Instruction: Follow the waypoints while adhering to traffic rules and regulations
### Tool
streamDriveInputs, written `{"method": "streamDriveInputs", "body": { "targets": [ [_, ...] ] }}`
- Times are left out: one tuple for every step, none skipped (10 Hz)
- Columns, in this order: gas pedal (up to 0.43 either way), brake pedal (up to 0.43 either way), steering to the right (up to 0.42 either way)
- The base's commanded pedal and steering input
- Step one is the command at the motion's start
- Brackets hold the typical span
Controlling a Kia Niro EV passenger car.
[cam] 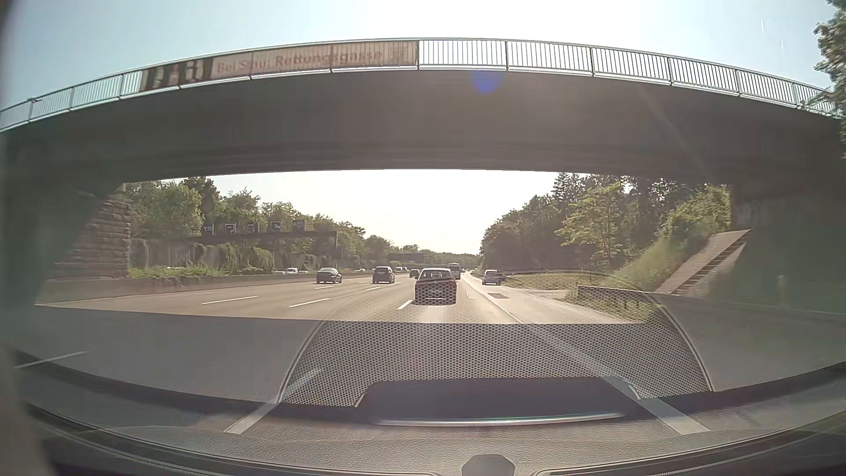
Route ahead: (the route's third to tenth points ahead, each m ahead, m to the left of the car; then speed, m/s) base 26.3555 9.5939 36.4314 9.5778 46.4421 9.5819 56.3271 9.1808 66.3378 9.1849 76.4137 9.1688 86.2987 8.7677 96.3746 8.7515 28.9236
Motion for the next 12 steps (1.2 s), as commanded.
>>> {"method": "streamDriveInputs", "body": {
  "targets": [
    [0.000,0.030,0.000],
    [0.000,0.030,0.001],
    [0.000,0.030,0.001],
    [0.000,0.030,0.001],
    [0.000,0.030,0.000],
    [0.000,0.030,0.000],
    [0.000,0.030,0.000],
    [0.000,0.030,0.000],
    [0.000,0.030,0.000],
    [0.000,0.030,0.001],
    [0.000,0.030,0.001],
    [0.000,0.030,0.000]
  ]
}}
